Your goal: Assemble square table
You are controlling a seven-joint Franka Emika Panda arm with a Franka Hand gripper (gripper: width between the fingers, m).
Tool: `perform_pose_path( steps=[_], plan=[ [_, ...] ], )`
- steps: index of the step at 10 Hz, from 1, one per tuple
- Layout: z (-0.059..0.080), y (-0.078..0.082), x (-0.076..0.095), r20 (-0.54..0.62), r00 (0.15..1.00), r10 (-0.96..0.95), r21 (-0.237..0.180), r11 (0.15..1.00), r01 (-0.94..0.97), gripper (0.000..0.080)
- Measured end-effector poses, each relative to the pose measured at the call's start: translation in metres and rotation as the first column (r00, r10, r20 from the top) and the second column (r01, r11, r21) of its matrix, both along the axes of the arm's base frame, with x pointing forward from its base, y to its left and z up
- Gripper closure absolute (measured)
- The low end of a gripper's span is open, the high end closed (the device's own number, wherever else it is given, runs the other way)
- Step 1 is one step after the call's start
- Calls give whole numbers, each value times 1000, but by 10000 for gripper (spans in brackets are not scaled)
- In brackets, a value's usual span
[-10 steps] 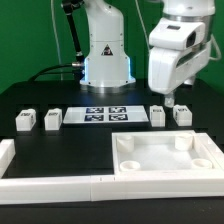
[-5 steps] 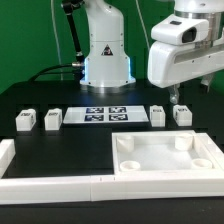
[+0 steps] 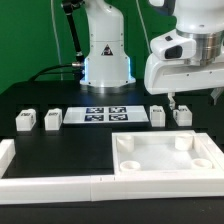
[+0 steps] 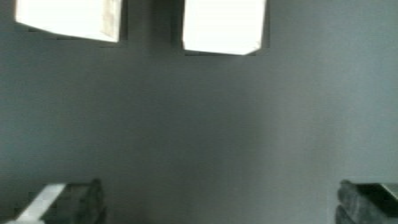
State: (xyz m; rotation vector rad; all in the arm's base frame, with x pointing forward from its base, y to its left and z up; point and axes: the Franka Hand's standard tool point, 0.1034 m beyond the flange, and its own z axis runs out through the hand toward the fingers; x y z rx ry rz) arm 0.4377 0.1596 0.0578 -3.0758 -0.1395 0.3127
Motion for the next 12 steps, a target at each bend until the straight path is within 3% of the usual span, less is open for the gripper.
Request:
perform_pose_path(
  steps=[1,3,5,9,12],
  plan=[
    [-1,0,-1,-9,1000,-2,-1,1000,2,151],
    [-2,-2,-23,-233,973,-6,-47,999,-6,151],
    [-11,2,-29,-336,942,1,-56,998,-21,151],
    [-14,2,-35,-540,841,5,-74,996,-53,151],
    [-30,19,-52,-676,737,12,-81,993,-91,151]
  ],
)
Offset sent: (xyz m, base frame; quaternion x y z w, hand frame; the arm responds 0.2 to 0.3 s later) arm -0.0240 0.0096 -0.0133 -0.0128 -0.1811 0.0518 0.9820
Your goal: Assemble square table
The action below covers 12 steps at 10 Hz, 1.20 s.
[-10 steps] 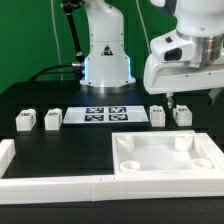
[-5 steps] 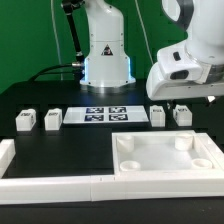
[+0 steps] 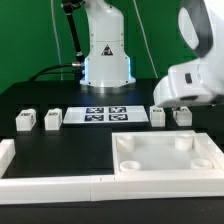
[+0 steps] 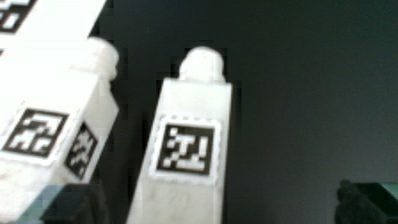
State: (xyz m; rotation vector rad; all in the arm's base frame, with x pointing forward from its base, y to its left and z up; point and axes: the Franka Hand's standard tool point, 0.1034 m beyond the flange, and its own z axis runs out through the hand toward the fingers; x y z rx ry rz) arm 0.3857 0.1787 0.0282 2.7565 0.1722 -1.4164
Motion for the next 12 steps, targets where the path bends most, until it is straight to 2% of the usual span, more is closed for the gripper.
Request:
perform_pose_path(
  steps=[2,3,5,7,12],
  plan=[
    [-2,1,3,2,1000,-4,2,1000,4,151],
    [-3,1,2,-1,1000,-3,0,1000,3,151],
    [-11,-1,-12,-20,1000,6,-5,1000,-6,151],
    [-10,-8,-10,-21,1000,12,8,1000,-12,151],
    [-20,-3,-21,-36,999,27,8,1000,-27,151]
  ],
)
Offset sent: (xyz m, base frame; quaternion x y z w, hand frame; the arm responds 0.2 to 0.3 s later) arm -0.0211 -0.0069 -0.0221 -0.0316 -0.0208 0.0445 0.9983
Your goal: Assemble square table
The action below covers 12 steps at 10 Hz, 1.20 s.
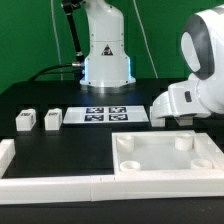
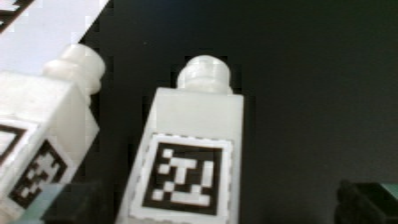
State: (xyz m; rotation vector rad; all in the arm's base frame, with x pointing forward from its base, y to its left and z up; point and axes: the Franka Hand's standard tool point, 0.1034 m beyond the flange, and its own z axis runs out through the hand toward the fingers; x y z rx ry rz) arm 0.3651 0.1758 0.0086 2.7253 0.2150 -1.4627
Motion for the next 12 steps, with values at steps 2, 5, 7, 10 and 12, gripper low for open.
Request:
perform_pose_path(
  steps=[2,5,7,10,12],
  plan=[
    [0,0,0,0,1000,1,0,1000,-1,415],
    [0,0,0,0,1000,1,1,1000,-1,511],
    [0,0,0,0,1000,1,1,1000,-1,511],
    [5,-1,3,-4,1000,7,7,1000,-7,509],
    [55,-14,35,7,999,36,56,998,-37,509]
  ],
)
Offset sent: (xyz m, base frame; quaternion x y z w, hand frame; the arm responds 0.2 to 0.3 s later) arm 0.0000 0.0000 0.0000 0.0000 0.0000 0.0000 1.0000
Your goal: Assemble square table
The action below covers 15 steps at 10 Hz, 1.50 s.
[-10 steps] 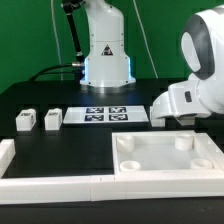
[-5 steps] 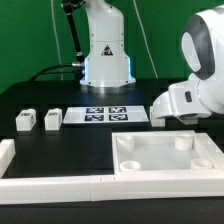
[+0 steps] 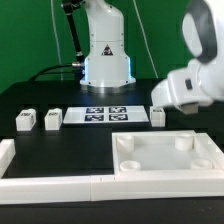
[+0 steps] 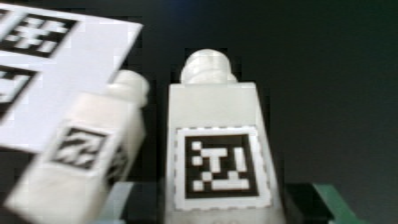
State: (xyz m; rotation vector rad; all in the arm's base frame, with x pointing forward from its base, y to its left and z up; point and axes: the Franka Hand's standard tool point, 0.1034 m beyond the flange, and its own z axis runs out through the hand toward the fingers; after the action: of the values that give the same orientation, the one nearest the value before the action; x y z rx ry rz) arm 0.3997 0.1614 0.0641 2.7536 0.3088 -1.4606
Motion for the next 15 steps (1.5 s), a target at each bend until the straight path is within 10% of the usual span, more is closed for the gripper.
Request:
perform_pose_path(
  steps=[3,7,11,15],
  plan=[
    [63,-33,33,46,999,-13,24,1000,12,509],
    [54,-30,46,306,951,-36,61,998,18,509],
    [85,-59,158,592,794,-137,203,979,18,509],
    [81,-62,163,797,582,-159,205,979,-14,509]
  ],
)
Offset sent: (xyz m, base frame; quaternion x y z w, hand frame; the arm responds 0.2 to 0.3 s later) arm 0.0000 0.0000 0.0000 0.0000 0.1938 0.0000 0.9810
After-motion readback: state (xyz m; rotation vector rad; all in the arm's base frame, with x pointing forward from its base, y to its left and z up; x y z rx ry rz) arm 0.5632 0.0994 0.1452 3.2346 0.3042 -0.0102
